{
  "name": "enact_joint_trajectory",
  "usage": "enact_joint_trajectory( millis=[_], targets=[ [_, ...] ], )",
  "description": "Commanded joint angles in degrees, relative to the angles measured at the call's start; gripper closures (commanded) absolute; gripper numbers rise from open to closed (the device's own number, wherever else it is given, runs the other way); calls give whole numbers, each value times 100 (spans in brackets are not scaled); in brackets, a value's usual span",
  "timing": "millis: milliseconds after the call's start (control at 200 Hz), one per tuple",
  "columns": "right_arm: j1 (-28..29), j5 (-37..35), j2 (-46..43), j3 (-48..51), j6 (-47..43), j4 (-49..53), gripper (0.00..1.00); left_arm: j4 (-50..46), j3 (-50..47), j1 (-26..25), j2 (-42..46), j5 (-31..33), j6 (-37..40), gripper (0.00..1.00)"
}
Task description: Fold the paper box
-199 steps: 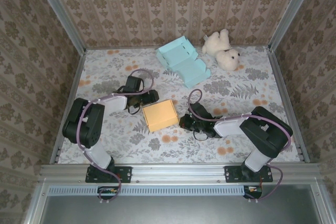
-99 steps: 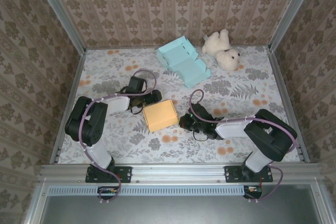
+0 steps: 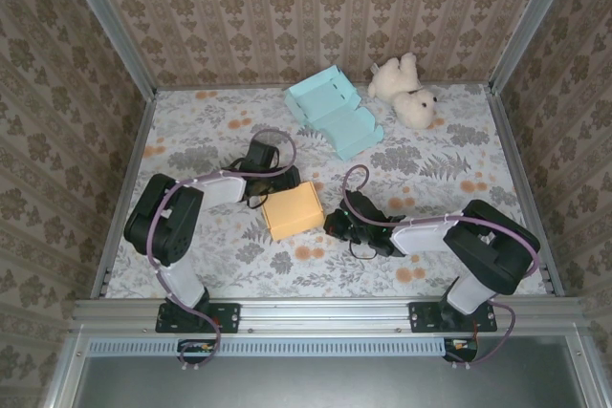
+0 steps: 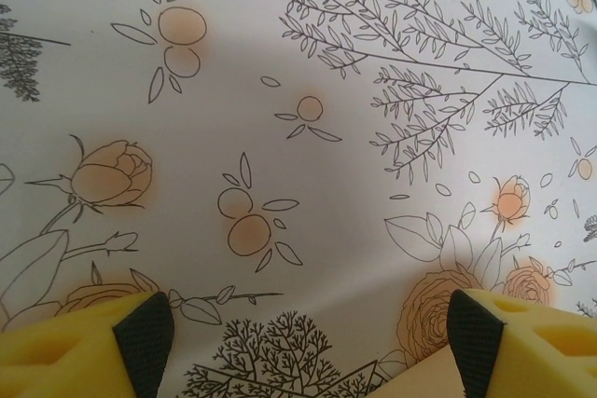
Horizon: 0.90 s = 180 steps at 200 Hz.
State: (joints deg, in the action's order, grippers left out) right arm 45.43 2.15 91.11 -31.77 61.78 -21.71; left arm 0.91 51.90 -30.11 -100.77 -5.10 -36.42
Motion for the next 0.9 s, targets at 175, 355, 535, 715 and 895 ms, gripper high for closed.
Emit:
enact_joint_trajectory(
  millis=[175,355,535,715,895],
  targets=[
    [-11,-239,330,-271,83,-109,100,-417,-264,-399,-245,-406,-293,21],
    [-52,-411,404,-317,115,-173,100,-294,-450,-524,-195,-444,-421,21],
    [-125,-412,527,-433,74,-214,100,-164,-600,-704,-198,-522,-562,21],
    [-174,-350,654,-543,-63,-437,100,78,-853,-806,-68,-722,-723,21],
    [-226,-7,817,-680,-485,-1387,100,353,-885,-1130,-239,-985,-933,21]
  ],
)
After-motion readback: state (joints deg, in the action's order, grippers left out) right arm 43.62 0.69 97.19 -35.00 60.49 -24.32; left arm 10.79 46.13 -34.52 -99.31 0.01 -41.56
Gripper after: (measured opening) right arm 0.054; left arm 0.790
